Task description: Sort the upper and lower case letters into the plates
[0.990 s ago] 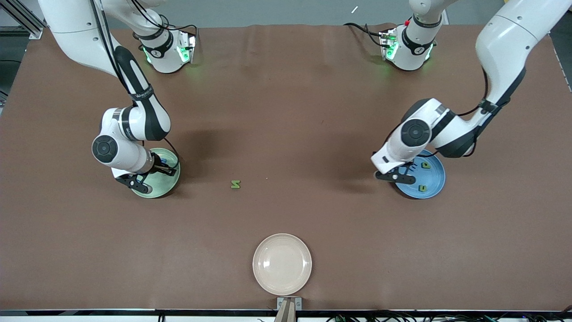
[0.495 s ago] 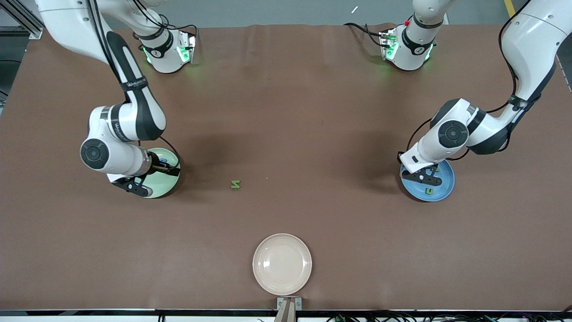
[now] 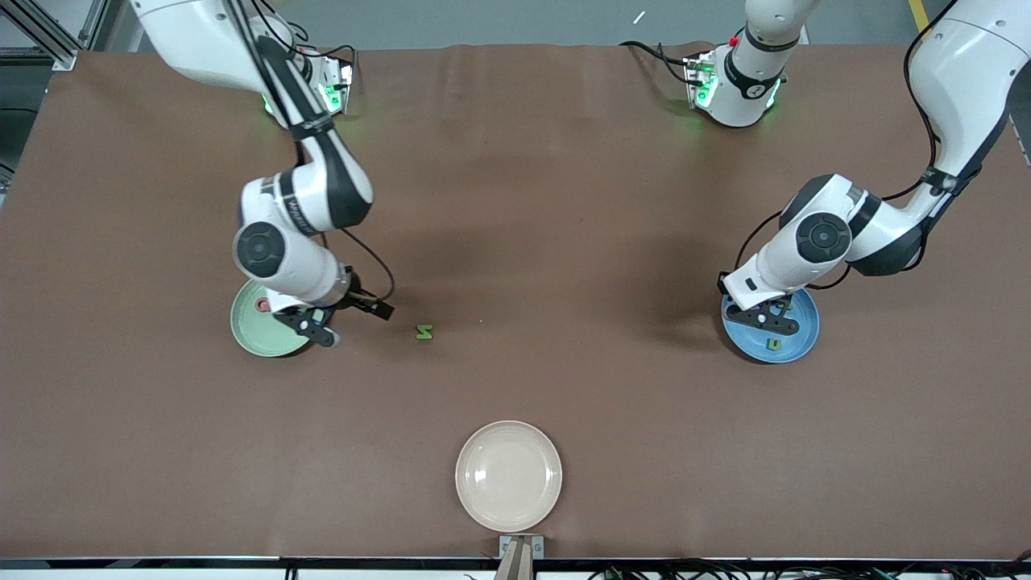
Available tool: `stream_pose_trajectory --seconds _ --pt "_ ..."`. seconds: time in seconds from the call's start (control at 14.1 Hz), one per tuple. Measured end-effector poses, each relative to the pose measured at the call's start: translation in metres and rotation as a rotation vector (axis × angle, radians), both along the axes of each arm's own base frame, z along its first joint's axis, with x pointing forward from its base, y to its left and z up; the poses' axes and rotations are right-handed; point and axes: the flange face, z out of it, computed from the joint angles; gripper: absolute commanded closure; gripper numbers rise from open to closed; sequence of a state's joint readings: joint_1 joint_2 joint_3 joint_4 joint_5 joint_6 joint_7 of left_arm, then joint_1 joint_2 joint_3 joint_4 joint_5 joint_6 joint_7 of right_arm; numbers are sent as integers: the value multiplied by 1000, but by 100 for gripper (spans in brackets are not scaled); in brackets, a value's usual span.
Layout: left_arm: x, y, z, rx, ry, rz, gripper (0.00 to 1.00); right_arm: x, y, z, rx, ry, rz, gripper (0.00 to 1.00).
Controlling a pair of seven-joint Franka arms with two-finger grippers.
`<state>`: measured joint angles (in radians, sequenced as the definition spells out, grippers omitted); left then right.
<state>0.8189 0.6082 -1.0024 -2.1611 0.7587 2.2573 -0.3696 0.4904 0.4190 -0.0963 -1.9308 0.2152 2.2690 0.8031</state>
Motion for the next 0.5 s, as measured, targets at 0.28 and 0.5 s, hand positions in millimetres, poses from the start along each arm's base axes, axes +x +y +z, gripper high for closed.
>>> stream_pose_trajectory --seconds 0.28,0.5 --pt "3 12 1 -9 -3 -29 90 6 38 -26 -14 -39 11 0" --pt "11 24 6 -21 -24 -59 90 6 51 -49 -22 -92 154 0"
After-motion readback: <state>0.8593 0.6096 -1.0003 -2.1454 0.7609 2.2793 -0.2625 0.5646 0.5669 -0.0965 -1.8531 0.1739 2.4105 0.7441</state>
